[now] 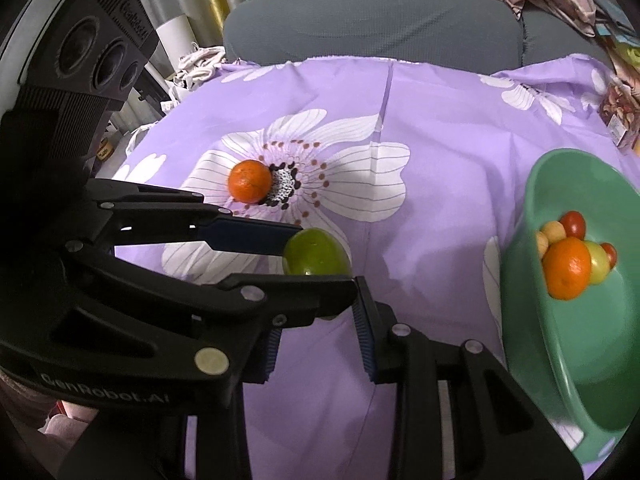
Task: Organize fruits
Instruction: 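Close the left tool around the green-yellow plum, then lift the plum with the left tool and carry it over the bowl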
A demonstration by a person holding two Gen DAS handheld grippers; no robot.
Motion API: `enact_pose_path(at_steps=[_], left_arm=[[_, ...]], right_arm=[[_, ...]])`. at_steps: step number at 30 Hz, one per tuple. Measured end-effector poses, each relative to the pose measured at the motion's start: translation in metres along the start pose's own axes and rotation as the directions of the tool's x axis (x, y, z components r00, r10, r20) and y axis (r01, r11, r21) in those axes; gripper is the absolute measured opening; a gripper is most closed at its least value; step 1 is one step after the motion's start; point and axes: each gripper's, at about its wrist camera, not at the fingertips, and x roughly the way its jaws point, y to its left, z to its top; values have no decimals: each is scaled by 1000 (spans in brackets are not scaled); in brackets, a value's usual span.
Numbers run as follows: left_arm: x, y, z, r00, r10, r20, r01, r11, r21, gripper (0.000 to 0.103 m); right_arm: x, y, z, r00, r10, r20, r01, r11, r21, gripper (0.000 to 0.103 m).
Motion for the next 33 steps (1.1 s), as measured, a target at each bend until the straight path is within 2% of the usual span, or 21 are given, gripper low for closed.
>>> enact_pose_path(at_steps=[14, 33], left_arm=[[-12, -48, 7, 999, 18, 28, -20, 996, 92, 44], [21, -122, 50, 1000, -13, -1, 13, 963, 268, 44]], right_arm=[[-44, -4, -14, 996, -34, 87, 32, 999, 22, 33], [-91, -69, -28, 972, -138, 192, 109, 982, 154, 34]])
